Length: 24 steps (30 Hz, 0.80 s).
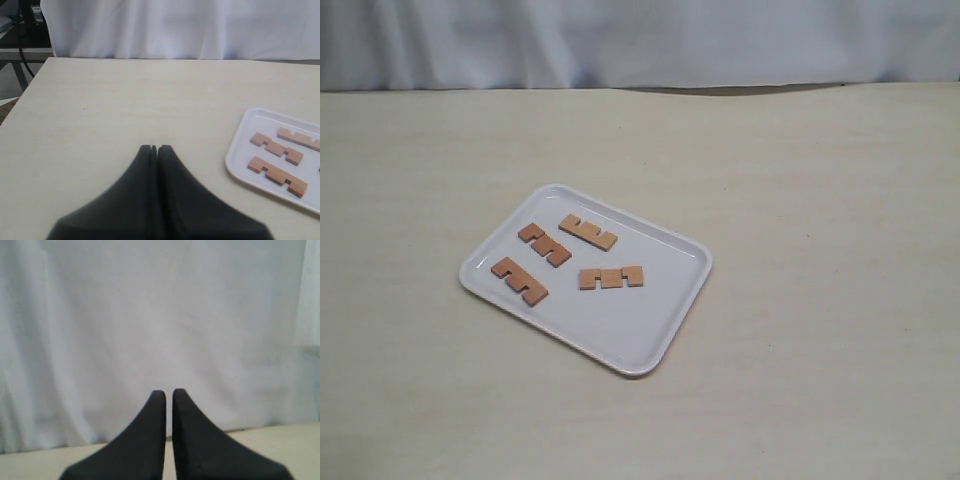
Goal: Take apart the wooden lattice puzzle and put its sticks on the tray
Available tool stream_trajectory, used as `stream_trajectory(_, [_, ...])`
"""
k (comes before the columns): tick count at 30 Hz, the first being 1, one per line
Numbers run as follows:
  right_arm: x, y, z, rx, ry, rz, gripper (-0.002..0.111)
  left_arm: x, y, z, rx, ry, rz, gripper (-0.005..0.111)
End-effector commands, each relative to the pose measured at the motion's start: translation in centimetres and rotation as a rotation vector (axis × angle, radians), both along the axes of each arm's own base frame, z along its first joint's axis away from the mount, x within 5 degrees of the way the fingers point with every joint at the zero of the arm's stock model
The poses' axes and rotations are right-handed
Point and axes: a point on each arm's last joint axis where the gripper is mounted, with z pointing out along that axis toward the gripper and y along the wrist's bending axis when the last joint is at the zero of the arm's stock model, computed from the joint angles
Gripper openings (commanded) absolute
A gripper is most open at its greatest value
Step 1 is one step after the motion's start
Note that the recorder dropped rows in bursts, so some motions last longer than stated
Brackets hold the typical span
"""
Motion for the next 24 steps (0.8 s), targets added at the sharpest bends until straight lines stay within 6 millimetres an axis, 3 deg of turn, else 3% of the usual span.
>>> stream_trajectory(1, [1.2, -0.3, -3.7, 0.039, 0.072, 0.005, 0.005, 0.0, 0.0, -0.1, -0.004, 0.000, -0.006, 0.000])
stream_trajectory(6, [2.2, -0.6, -7.6, 0.041, 0.078, -0.008, 0.005, 0.0, 0.0, -0.1, -0.004, 0.000, -0.006, 0.000])
stream_trajectory(7, [2.2, -0.6, -7.6, 0.042, 0.081, -0.007, 0.005, 0.0, 0.0, 0.0, -0.002, -0.005, -0.007, 0.000])
stream_trajectory(8, [2.2, -0.6, -8.3, 0.054, 0.161, -0.002, 0.005, 0.0, 0.0, 0.0, -0.002, -0.005, -0.007, 0.000])
stream_trajectory(20, [2.2, -0.6, -8.9, 0.017, 0.238, -0.007, 0.005, 0.0, 0.0, 0.0, 0.000, -0.003, -0.006, 0.000])
stream_trajectory(24, [2.2, -0.4, -9.6, 0.116, 0.289, 0.011, 0.005, 0.0, 0.0, 0.0, 0.000, -0.003, -0.006, 0.000])
